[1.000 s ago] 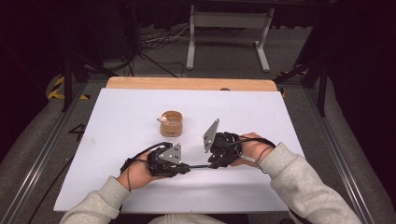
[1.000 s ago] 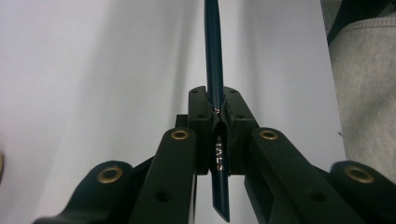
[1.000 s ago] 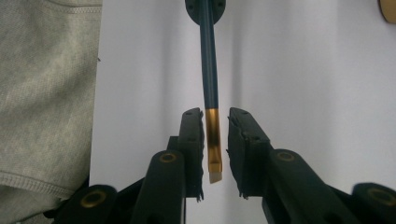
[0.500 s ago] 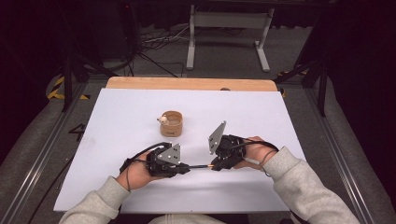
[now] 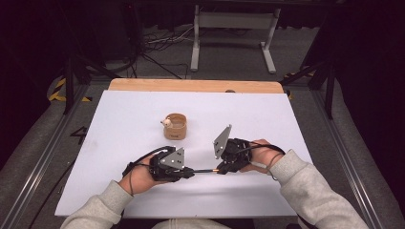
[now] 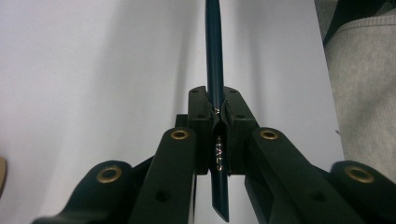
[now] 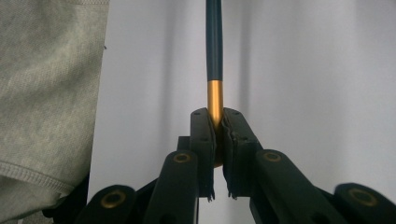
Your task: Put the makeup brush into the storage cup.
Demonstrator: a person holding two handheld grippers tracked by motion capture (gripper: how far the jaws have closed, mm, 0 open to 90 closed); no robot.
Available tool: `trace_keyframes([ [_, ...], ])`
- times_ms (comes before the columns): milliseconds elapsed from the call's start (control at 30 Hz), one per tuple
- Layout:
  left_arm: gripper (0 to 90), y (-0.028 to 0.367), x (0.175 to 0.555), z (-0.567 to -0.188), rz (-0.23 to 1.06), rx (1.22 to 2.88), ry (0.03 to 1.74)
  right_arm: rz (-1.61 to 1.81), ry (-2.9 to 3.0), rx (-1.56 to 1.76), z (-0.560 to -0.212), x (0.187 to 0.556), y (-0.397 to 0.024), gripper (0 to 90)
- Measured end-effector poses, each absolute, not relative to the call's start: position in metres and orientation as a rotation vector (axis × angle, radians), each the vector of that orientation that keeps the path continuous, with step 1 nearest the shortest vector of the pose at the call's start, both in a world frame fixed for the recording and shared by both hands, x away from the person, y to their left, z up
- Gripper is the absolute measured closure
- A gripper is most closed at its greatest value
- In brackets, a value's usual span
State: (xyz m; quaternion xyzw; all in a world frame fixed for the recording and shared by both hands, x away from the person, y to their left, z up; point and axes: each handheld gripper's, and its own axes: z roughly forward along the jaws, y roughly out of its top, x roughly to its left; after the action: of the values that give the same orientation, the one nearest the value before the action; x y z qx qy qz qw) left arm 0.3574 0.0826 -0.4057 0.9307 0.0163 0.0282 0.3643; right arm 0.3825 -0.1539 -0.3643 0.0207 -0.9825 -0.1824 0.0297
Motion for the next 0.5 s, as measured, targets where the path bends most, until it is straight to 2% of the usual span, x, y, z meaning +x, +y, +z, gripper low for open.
trace_keyframes([
  [267,80.8,0.082,0.361,-0.404,0.029,2.418,0.055,-0.517,-3.033,0.046,-0.364,0.382,-0.15,84.4],
  [500,76.0,0.074,0.361,-0.387,0.03,2.52,0.11,-0.493,-3.046,0.04,-0.365,0.383,-0.147,84.3],
])
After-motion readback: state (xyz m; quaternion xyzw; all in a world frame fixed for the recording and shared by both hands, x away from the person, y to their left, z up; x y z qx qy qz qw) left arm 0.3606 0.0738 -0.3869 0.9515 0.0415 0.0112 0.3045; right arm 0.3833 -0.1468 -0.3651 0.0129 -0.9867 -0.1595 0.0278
